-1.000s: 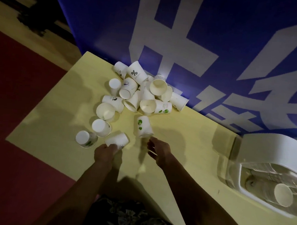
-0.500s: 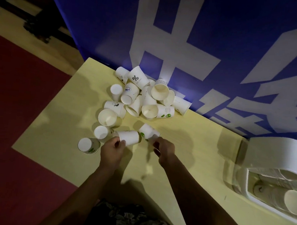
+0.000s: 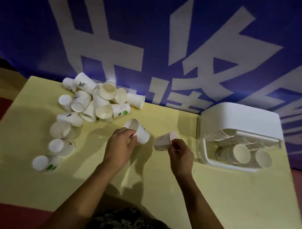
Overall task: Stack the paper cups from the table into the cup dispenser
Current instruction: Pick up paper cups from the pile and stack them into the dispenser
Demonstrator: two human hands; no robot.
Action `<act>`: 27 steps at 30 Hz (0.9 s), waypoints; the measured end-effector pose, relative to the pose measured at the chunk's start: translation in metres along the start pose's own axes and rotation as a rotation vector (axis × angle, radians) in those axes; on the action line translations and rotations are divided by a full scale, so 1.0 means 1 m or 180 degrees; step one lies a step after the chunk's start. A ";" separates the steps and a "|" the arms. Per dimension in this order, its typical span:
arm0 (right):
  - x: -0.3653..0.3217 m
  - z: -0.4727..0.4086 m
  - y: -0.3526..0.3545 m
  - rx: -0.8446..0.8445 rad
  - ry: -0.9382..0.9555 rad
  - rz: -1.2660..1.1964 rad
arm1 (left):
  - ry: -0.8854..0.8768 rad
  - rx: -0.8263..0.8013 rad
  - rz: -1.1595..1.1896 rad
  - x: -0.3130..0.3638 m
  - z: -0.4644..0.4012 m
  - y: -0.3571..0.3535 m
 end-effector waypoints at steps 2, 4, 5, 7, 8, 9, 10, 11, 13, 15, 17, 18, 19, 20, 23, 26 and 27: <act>0.010 -0.005 0.031 0.0143 0.0162 -0.0020 | -0.0203 -0.0084 0.0031 0.031 0.004 -0.016; 0.021 -0.011 0.062 0.0315 0.0322 -0.0013 | -0.0330 -0.0165 0.0088 0.062 0.010 -0.032; 0.028 -0.013 0.078 0.0422 0.0386 -0.0002 | -0.0394 -0.0198 0.0119 0.078 0.014 -0.040; 0.043 -0.020 0.108 0.0612 0.0448 0.0021 | -0.0528 -0.0228 0.0192 0.109 0.022 -0.058; 0.051 -0.023 0.122 0.0692 0.0470 0.0047 | -0.0585 -0.0228 0.0230 0.125 0.026 -0.067; 0.059 -0.026 0.136 0.0764 0.0490 0.0081 | -0.0636 -0.0237 0.0260 0.140 0.031 -0.076; 0.066 -0.030 0.150 0.0829 0.0507 0.0113 | -0.0683 -0.0265 0.0288 0.154 0.035 -0.086; 0.075 -0.034 0.162 0.0886 0.0516 0.0140 | -0.0727 -0.0322 0.0315 0.168 0.039 -0.097; 0.090 -0.043 0.185 0.0975 0.0535 0.0177 | -0.0830 -0.0468 0.0354 0.194 0.048 -0.118; 0.105 -0.052 0.205 0.1017 0.0584 0.0221 | -0.0932 -0.0570 0.0370 0.219 0.056 -0.137; 0.120 -0.062 0.223 0.1042 0.0615 0.0261 | -0.1006 -0.0569 0.0417 0.243 0.064 -0.152; 0.127 -0.066 0.231 0.1052 0.0617 0.0275 | -0.1017 -0.0553 0.0449 0.253 0.067 -0.158; 0.133 -0.070 0.239 0.1060 0.0625 0.0287 | -0.1023 -0.0545 0.0464 0.263 0.070 -0.165; 0.139 -0.074 0.246 0.1075 0.0648 0.0309 | -0.1041 -0.0553 0.0451 0.272 0.072 -0.172; 0.155 -0.088 0.267 0.1218 0.0701 0.0430 | -0.1140 -0.0726 0.0270 0.294 0.078 -0.194; 0.168 -0.103 0.284 0.1295 0.0690 0.0590 | -0.1222 -0.0862 0.0105 0.312 0.080 -0.213; 0.172 -0.108 0.286 0.1252 0.0694 0.0649 | -0.1239 -0.0894 0.0061 0.318 0.080 -0.218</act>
Point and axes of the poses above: each hand's wrist, its own z-axis away from the middle knuckle, its own y-axis out of the back of the hand, x = y × z, the point moved 6 cm from there along -z, towards the middle knuckle, and after that the axes turned 14 degrees about x, right-handed, at the moved point
